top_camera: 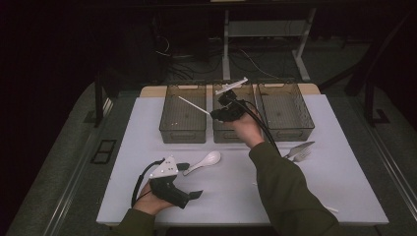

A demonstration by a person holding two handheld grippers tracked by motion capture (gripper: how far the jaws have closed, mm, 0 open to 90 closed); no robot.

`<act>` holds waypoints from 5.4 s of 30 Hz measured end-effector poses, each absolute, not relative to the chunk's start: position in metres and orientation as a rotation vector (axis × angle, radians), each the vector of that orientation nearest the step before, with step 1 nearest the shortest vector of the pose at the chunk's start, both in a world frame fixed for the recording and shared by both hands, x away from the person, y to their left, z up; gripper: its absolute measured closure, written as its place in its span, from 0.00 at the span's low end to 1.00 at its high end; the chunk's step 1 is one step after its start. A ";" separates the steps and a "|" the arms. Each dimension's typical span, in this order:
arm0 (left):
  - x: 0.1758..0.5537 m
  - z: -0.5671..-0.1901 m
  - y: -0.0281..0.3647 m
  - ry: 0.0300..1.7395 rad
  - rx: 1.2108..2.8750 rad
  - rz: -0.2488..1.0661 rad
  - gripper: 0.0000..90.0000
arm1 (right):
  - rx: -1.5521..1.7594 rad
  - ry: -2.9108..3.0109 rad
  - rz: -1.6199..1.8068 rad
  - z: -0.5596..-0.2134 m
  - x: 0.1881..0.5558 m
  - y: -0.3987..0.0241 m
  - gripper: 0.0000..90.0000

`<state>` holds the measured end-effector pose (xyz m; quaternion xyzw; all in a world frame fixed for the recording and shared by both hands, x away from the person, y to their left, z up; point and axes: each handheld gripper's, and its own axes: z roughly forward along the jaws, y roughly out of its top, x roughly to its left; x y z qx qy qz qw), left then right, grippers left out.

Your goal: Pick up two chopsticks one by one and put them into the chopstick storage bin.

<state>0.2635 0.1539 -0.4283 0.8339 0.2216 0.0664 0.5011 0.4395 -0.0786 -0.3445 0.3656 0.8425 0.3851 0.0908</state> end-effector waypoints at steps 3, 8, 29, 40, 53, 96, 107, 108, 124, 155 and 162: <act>0.263 -0.428 0.153 0.536 2.010 0.160 0.00 | 1.090 2.510 1.128 -0.348 0.446 -0.068 0.94; 0.264 -0.428 0.153 0.530 2.014 0.157 0.00 | 1.114 2.517 1.100 -0.354 0.457 -0.052 0.94; 0.263 -0.426 0.151 0.511 2.015 0.147 0.00 | 1.139 2.509 1.008 -0.372 0.478 -0.004 0.92; 0.263 -0.427 0.151 0.506 2.026 0.151 0.00 | 1.084 2.532 1.107 -0.354 0.472 -0.019 0.67; 0.263 -0.426 0.151 0.513 2.031 0.153 0.00 | 0.929 2.566 1.233 -0.327 0.436 -0.054 0.46; 0.266 -0.431 0.153 0.556 2.016 0.114 0.00 | 0.820 2.523 1.434 -0.357 0.336 -0.223 0.34; 0.265 -0.431 0.154 0.565 2.021 0.126 0.00 | 0.829 2.525 1.412 -0.377 0.307 -0.262 0.34; 0.265 -0.430 0.154 0.563 2.020 0.128 0.00 | 0.829 2.527 1.407 -0.379 0.302 -0.266 0.35; 0.263 -0.429 0.157 0.564 2.027 0.141 0.00 | 0.845 2.600 1.277 -0.402 0.266 -0.305 0.45; 0.261 -0.429 0.157 0.570 2.024 0.144 0.00 | 0.768 2.818 1.012 -0.438 0.234 -0.340 0.88; 0.261 -0.429 0.157 0.570 2.023 0.141 0.00 | 0.744 2.831 0.984 -0.440 0.233 -0.340 0.91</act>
